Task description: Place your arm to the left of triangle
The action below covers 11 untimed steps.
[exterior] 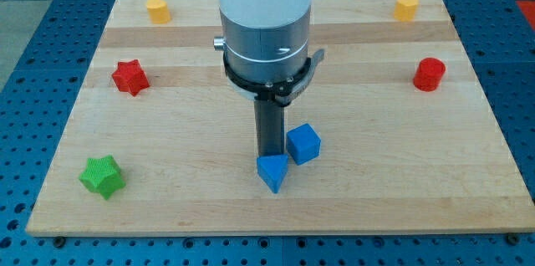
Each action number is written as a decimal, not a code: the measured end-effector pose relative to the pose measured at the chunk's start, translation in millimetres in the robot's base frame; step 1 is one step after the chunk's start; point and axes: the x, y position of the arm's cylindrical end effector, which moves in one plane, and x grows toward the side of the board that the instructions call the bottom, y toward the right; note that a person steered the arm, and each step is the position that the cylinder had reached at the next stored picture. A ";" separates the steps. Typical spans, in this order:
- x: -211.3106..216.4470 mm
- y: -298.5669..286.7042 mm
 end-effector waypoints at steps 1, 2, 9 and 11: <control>2.5 0.1; 2.4 0.1; 38.7 -57.4; 38.7 -42.0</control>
